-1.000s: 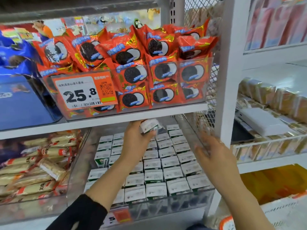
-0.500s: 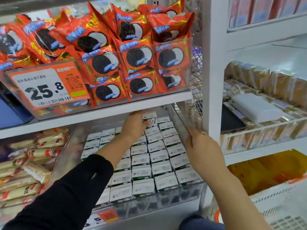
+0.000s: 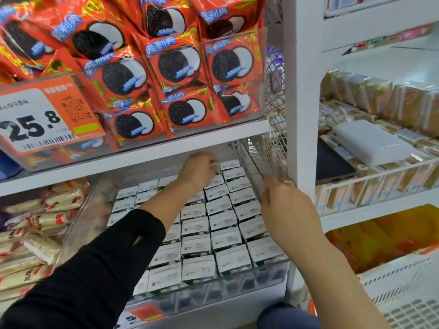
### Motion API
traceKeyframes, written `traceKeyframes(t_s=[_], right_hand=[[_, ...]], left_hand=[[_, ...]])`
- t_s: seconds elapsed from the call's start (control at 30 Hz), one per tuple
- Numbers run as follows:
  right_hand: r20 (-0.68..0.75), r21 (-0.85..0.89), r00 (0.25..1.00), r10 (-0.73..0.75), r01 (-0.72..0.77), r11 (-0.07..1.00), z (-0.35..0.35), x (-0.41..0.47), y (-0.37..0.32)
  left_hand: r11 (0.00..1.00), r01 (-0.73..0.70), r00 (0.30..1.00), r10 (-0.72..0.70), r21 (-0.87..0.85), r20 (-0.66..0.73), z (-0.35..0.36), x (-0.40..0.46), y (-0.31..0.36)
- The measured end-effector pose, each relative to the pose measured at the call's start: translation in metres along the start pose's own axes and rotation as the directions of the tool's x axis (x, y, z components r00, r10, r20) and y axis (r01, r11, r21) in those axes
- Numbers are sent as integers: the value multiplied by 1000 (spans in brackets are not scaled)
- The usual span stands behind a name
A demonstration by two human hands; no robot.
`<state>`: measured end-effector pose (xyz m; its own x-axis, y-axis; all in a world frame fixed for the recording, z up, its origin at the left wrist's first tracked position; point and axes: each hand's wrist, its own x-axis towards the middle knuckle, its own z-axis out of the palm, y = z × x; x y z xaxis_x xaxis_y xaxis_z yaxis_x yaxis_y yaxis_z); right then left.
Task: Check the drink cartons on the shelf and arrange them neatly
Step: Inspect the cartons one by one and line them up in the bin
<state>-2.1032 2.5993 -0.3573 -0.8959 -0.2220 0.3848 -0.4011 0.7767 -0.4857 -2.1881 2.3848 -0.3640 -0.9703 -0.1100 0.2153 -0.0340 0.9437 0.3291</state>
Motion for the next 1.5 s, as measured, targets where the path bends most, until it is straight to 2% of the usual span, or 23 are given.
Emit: traceKeyframes(t_s=[0.27, 0.4, 0.53, 0.63, 0.73, 0.8, 0.83, 0.93, 1.03, 1.1, 1.17, 1.27, 1.5], right_hand=[[22, -8, 1000, 16, -16, 1000, -1, 0, -2], [47, -16, 999, 23, -23, 1000, -2, 0, -4], [49, -31, 998, 29, -27, 999, -4, 0, -5], [40, -29, 999, 23, -22, 999, -4, -1, -5], [25, 19, 999, 24, -25, 1000, -6, -4, -7], [-32, 61, 999, -7, 9, 998, -9, -6, -11], [-81, 76, 996, -44, 51, 996, -11, -8, -14], [-193, 156, 975, -113, 144, 977, -13, -12, -20], [-138, 287, 987, -86, 123, 950, -9, -18, -24], [-77, 297, 990, -119, 137, 945, -6, -22, -29], [-27, 293, 983, -184, 184, 938, -2, -27, -36], [28, 269, 973, -229, 213, 939, 9, -35, -49], [-161, 174, 966, -200, 227, 958, 20, -42, -68]], left_hand=[[982, -78, 971, 36, 172, 236, 0, 26, 17], [984, -78, 969, 37, 162, 243, -1, 27, 14], [992, -105, 986, 95, 68, 139, 7, 13, 6], [986, -165, 982, 162, -28, -94, 6, 0, 8], [957, -180, 941, 100, -229, -322, -6, -13, 20], [857, -207, 904, -18, -473, -428, -17, -29, 30], [784, -182, 903, -106, -594, -417, -23, -39, 34], [446, 21, 928, -343, -895, -149, -30, -74, 37], [146, 141, 896, -439, -979, 64, -36, -118, 33], [17, 147, 892, -433, -989, 125, -43, -142, 30], [-42, 146, 894, -423, -988, 150, -49, -158, 27], [-39, 131, 905, -402, -991, 135, -57, -172, 24], [-25, 133, 935, -329, -991, 134, -62, -187, 22]])
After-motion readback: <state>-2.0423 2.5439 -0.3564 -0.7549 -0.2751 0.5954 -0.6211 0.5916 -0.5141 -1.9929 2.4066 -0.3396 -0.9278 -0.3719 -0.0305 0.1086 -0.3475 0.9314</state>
